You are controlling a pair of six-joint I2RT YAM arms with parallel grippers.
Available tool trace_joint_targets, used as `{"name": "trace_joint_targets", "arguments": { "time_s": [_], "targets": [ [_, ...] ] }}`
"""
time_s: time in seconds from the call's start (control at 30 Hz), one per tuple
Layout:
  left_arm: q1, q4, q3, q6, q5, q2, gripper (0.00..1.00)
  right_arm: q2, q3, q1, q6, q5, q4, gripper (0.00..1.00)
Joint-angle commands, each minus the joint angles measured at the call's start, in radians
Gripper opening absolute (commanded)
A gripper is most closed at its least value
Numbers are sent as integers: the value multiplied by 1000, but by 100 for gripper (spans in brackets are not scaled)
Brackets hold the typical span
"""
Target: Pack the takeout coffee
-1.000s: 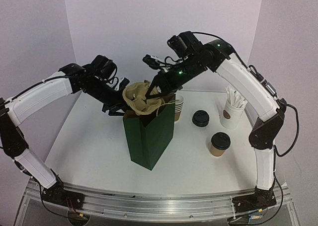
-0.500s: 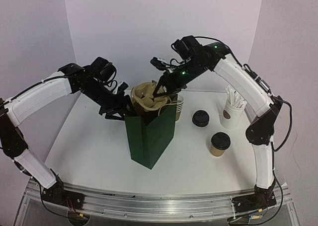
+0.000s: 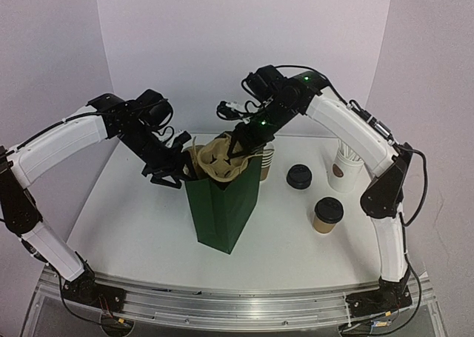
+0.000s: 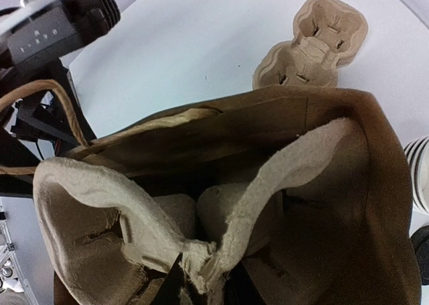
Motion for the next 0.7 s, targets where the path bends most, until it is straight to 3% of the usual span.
{"name": "trace_joint_targets", "arguments": {
  "time_s": [0.0, 0.4, 0.67],
  "targets": [
    [-5, -68, 67, 90, 32, 23, 56, 23, -1, 15, -26, 86, -17, 17],
    [-5, -97, 106, 154, 46, 61, 57, 38, -70, 34, -70, 200, -20, 17],
    [-5, -81, 181, 137, 48, 95, 64, 48, -100, 60, -81, 273, -18, 16]
  ]
}}
